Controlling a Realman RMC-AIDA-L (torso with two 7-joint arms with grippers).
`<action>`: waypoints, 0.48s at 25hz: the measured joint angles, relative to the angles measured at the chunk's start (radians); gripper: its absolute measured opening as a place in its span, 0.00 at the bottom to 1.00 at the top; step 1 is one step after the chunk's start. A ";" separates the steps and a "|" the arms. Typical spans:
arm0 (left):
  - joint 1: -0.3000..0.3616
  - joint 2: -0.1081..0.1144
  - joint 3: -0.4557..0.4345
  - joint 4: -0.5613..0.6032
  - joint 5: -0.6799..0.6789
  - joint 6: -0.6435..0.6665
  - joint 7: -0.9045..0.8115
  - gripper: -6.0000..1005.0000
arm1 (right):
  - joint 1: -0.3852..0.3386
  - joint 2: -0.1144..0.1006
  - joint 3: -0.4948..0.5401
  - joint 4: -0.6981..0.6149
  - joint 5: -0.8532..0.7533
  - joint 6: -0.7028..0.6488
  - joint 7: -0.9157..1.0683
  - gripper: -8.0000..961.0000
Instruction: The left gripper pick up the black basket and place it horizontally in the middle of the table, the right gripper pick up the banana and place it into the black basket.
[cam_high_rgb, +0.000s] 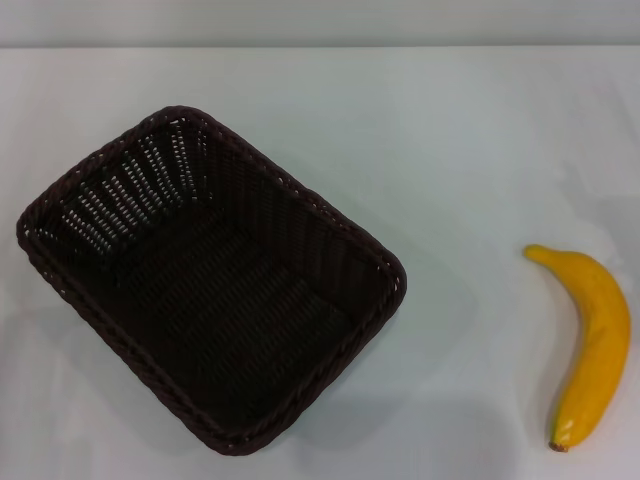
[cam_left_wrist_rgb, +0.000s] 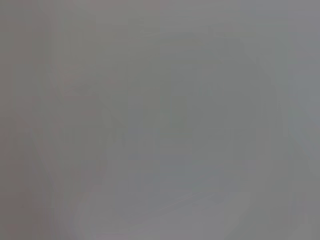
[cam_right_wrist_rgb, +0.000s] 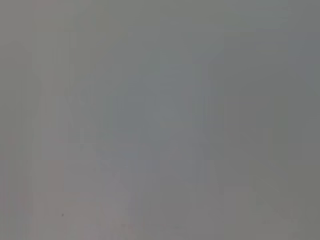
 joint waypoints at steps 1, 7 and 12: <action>-0.002 0.000 -0.001 0.002 0.000 0.001 0.000 0.88 | 0.001 0.000 0.000 0.000 0.000 -0.001 0.000 0.88; -0.013 -0.002 -0.002 -0.001 -0.002 -0.025 -0.012 0.88 | 0.003 0.000 -0.001 0.000 0.000 -0.005 0.000 0.88; -0.025 0.000 -0.005 -0.002 -0.007 -0.039 -0.045 0.88 | 0.004 0.000 0.002 0.005 0.000 -0.006 0.000 0.88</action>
